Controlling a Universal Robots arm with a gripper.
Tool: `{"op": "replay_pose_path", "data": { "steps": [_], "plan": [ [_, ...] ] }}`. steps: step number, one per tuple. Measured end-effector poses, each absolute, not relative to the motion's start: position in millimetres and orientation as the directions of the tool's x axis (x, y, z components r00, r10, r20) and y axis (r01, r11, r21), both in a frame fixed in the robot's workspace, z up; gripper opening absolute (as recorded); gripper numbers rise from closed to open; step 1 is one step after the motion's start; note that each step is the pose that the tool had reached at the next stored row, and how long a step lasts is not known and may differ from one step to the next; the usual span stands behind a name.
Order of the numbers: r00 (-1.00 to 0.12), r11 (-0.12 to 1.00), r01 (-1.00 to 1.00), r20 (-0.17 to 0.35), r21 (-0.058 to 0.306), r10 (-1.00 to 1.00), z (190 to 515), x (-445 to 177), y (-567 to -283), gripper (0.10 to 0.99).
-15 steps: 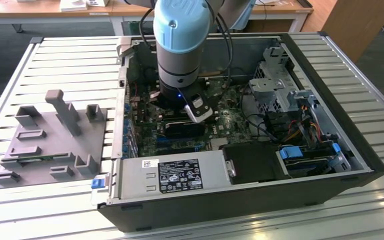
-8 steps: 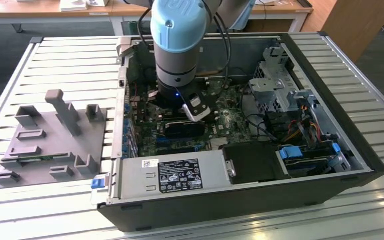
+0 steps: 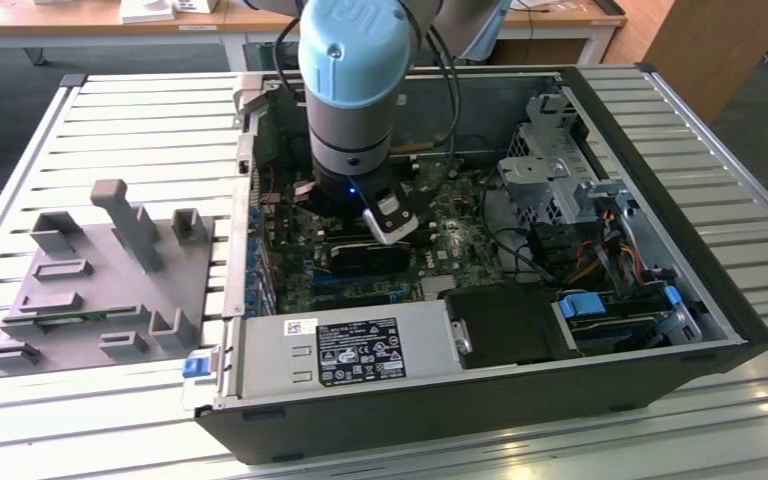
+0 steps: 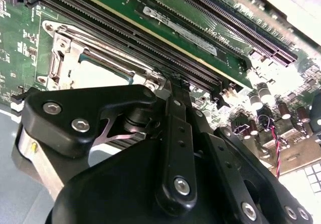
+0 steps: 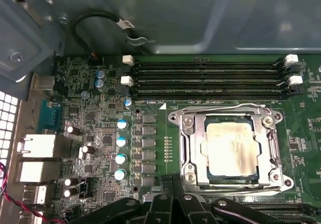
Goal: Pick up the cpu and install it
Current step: 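Install the second cpu locking lever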
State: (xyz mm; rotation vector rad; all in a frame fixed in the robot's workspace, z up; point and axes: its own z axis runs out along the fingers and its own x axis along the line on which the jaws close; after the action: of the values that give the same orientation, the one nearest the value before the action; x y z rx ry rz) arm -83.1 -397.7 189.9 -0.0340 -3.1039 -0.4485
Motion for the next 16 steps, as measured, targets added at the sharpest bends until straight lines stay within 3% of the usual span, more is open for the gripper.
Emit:
{"op": "replay_pose_path", "data": {
  "steps": [16],
  "plan": [
    [-1.000, 0.957, 0.022, 0.009, 0.291, 0.021, 203.8, -83.8, -397.8, 0.106]
  ]
}}
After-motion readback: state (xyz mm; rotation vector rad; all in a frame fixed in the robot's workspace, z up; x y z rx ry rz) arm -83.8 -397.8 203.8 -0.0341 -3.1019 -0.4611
